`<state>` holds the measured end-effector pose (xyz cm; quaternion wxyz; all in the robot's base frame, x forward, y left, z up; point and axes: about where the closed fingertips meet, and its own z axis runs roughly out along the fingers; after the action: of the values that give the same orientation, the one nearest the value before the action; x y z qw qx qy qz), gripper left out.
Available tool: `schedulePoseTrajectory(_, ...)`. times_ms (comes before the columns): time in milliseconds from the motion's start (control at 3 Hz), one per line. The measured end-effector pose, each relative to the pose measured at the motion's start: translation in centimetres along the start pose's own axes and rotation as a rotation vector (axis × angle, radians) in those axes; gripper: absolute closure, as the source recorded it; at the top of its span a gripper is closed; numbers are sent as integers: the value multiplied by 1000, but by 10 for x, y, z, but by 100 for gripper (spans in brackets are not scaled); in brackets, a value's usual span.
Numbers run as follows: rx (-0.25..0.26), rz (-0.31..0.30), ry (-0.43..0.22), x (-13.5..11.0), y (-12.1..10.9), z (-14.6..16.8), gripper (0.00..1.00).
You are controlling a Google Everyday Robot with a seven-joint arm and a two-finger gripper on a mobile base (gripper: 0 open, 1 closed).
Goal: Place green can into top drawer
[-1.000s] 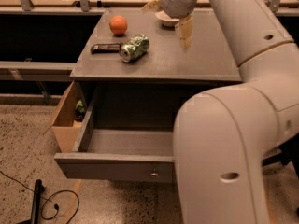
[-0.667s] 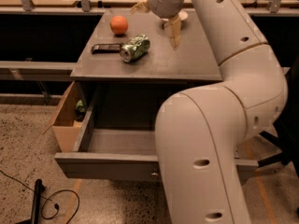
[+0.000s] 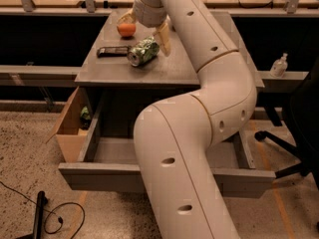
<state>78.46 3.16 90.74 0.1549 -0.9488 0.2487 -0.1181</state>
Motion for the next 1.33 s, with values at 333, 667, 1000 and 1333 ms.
schedulePoseTrajectory(333, -58, -45, 53, 2, -15, 25, 0)
schedulePoseTrajectory(667, -124, -43, 98, 11, -12, 50, 16)
schedulePoseTrajectory(1000, -182, -42, 113, 14, -5, 69, 40)
schedulePoseTrajectory(1333, -207, -44, 103, 13, 2, 74, 63)
